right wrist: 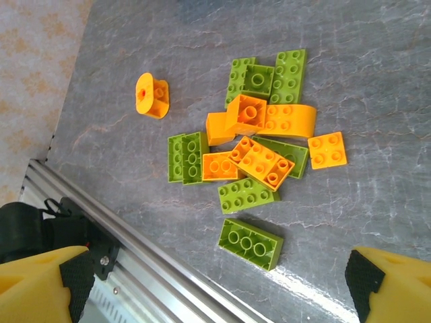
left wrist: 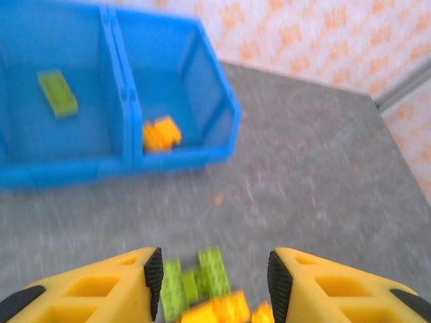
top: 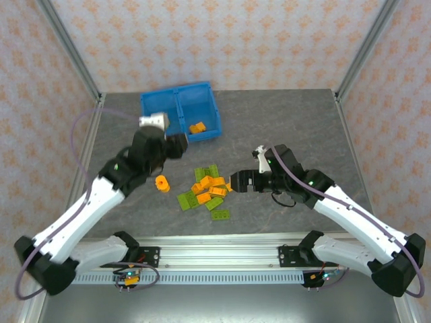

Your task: Sort the legos into containers by color

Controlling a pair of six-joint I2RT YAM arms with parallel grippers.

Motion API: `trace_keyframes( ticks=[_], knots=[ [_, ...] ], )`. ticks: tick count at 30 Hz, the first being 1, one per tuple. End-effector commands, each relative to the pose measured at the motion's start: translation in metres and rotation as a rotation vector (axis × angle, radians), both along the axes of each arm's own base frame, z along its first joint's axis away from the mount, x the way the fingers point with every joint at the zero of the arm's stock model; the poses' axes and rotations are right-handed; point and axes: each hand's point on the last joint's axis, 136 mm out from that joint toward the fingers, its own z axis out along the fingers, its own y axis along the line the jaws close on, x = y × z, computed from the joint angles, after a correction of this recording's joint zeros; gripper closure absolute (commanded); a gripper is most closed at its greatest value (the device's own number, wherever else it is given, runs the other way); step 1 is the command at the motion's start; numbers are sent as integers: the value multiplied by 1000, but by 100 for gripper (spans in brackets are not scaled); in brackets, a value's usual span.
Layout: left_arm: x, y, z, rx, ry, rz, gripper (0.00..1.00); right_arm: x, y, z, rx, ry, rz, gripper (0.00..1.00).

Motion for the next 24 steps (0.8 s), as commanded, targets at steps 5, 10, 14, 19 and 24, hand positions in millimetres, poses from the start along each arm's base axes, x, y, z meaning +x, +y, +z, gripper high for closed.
trace_keyframes(
  ticks=[5, 10, 14, 19, 24],
  knots=[
    [-74, 20, -109, -72, 227, 150, 52, 14, 5, 8, 21, -25, -50, 3],
    [-102, 18, -170, -106, 384, 145, 52, 14, 5, 2, 14, -11, -54, 3],
    [-106, 18, -188, -106, 404, 143, 52, 14, 4, 0, 9, -8, -57, 3],
    [-101, 11, -196, -56, 424, 119, 52, -3, 18, -4, 40, 44, 65, 4],
    [-93, -1, -207, -37, 444, 102, 53, -27, 13, -16, -12, 104, 164, 4]
  ],
)
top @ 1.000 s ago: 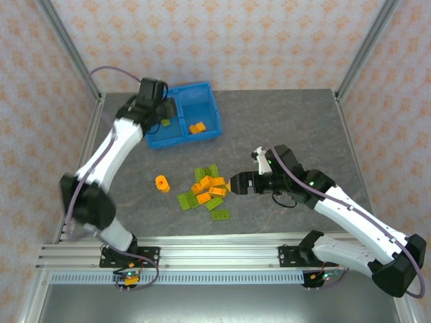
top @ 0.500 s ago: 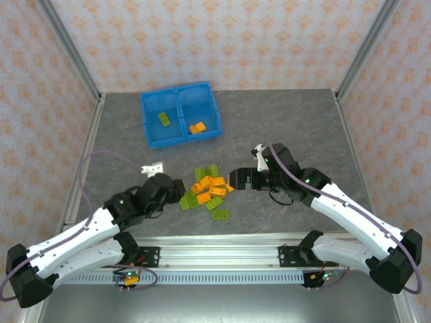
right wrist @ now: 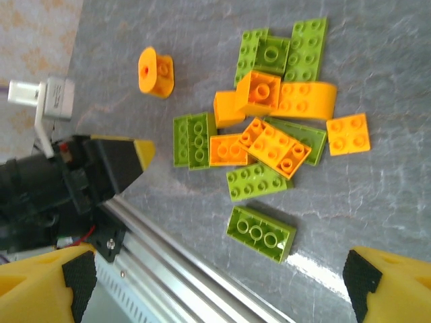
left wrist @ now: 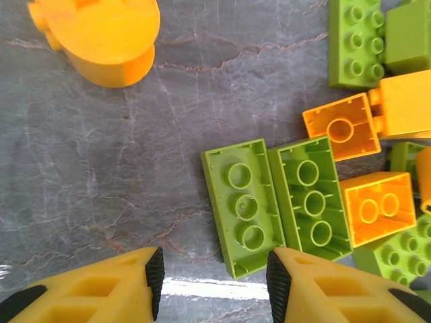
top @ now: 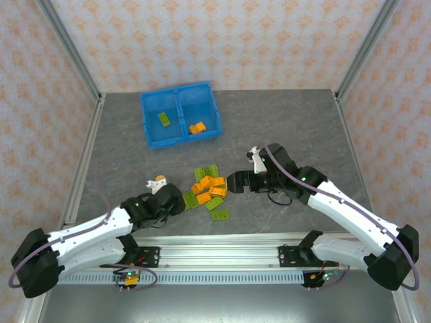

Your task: Sort the legos into containers by color

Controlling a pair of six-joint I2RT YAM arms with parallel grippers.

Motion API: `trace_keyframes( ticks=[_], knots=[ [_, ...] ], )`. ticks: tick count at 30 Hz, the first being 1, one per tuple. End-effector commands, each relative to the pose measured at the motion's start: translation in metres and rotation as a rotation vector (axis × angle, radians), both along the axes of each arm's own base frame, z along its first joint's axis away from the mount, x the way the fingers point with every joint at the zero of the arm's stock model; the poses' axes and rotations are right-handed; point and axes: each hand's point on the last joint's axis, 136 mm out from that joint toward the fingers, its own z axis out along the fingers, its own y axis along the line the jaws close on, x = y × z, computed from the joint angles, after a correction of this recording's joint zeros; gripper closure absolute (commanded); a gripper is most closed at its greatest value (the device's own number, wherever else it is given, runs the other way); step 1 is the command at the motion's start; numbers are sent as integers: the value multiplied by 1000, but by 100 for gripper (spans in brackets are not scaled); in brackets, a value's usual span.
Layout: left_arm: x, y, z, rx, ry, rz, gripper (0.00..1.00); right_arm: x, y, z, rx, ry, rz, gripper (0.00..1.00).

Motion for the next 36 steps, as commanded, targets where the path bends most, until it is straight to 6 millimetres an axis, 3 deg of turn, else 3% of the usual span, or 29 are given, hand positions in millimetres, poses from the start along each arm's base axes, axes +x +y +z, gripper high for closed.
trace_keyframes(
  ticks=[1, 8, 14, 20, 27, 31, 36],
  knots=[
    [14, -16, 7, -34, -42, -7, 54, -20, -2, -3, -21, 29, 87, 4],
    [19, -18, -14, 41, 20, -15, 62, -18, -3, 3, -10, 5, 78, 5],
    [11, 3, -29, 126, 63, 23, 79, -15, -3, 4, -6, 1, 66, 4],
    [6, 16, -35, 153, 78, 42, 81, -16, -1, 9, 8, 3, 67, 4],
    [4, 25, -41, 182, 110, 37, 92, -24, 3, 13, 27, 25, 105, 5],
    [6, 32, -33, 199, 106, 41, 98, -36, 8, 14, 41, 44, 163, 5],
    [22, 37, 9, 239, 14, 21, 100, -37, 9, 16, 26, 23, 176, 5]
  ],
)
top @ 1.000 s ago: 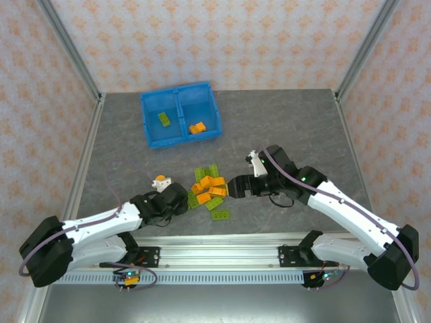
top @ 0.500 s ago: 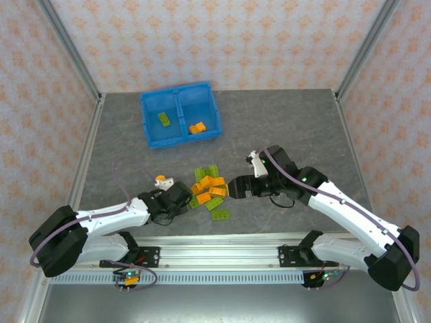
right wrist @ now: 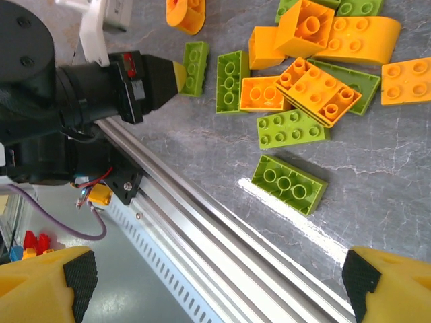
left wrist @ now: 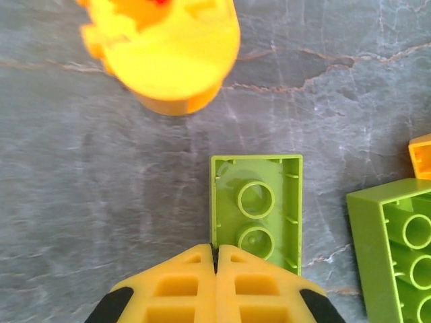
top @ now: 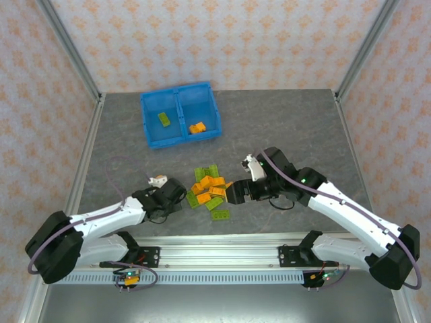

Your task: Sort the legos into containers by color

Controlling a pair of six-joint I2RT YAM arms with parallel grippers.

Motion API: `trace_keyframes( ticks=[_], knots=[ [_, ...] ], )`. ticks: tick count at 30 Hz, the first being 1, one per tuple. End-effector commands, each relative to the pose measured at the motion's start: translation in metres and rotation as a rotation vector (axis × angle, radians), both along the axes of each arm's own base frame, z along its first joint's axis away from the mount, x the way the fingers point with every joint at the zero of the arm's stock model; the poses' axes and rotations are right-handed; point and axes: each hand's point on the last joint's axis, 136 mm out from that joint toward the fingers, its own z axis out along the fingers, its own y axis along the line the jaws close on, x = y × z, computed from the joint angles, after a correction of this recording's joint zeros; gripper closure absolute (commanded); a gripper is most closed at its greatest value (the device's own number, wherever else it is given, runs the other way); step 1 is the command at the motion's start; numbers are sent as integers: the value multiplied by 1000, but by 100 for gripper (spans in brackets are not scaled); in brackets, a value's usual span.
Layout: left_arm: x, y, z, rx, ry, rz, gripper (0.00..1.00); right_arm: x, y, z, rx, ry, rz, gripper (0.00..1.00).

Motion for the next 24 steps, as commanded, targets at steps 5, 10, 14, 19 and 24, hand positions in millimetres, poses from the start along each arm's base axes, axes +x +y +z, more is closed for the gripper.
trace_keyframes(
  ticks=[5, 10, 14, 19, 24],
  knots=[
    [38, 14, 89, 158, -173, -63, 100, 4, 4, 19, 27, -63, 12, 5],
    [88, 24, 148, 231, -262, -66, 100, 12, 2, 21, 13, -94, -17, 5],
    [149, 36, 183, 287, -300, -50, 100, 17, 1, 20, 0, -109, -34, 4],
    [230, 54, 193, 329, -281, -19, 100, 18, 0, 19, -9, -112, -38, 4],
    [312, 69, 154, 300, -197, -4, 100, 17, -3, 19, -12, -122, -39, 4]
  ],
)
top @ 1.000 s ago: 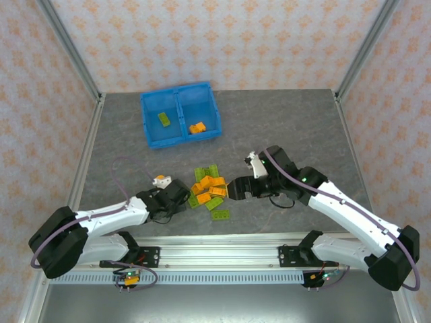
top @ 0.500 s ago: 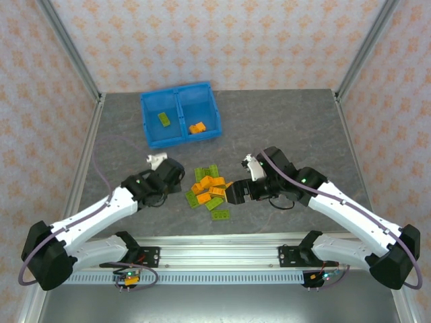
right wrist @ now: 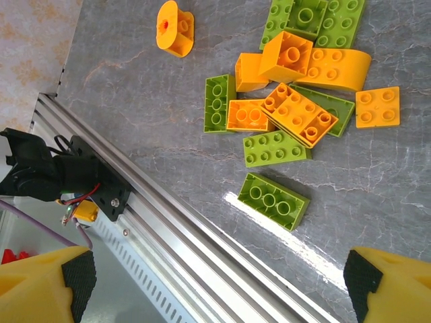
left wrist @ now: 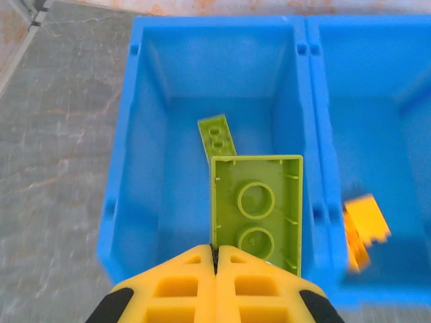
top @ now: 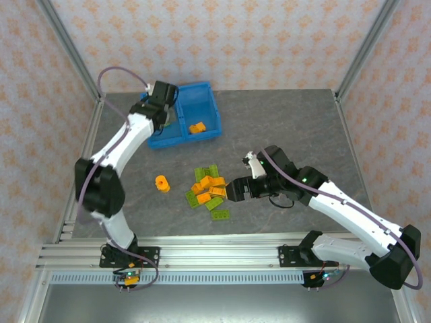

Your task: Sort the legos into containers by color

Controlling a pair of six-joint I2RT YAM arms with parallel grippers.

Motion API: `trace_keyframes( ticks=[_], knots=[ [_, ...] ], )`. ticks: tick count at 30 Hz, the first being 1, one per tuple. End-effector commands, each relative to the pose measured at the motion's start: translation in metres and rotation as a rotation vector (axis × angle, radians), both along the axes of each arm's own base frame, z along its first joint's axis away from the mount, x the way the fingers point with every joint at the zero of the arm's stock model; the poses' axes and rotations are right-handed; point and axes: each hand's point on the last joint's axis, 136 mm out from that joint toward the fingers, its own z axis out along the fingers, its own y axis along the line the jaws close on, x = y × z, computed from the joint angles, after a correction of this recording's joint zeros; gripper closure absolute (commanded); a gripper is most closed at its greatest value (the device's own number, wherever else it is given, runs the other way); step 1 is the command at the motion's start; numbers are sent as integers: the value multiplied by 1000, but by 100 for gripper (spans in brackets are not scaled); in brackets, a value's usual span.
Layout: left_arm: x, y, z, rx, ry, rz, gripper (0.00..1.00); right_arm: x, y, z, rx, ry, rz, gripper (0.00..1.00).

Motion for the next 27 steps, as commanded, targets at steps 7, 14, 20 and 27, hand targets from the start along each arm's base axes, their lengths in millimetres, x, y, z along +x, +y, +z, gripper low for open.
trace_keyframes(
  ticks=[7, 14, 20, 27],
  knots=[
    [83, 29, -62, -63, 89, 29, 100, 6, -1, 10, -1, -65, 2, 3],
    [97, 25, -65, -66, 95, 9, 70, 8, 0, 9, -2, -66, -6, 3],
    [80, 19, -24, -131, 39, 10, 66, 11, 0, 13, 4, -62, -38, 3],
    [-8, -19, 64, -307, -163, -23, 66, 20, -6, 22, 6, -80, -115, 4]
  ],
)
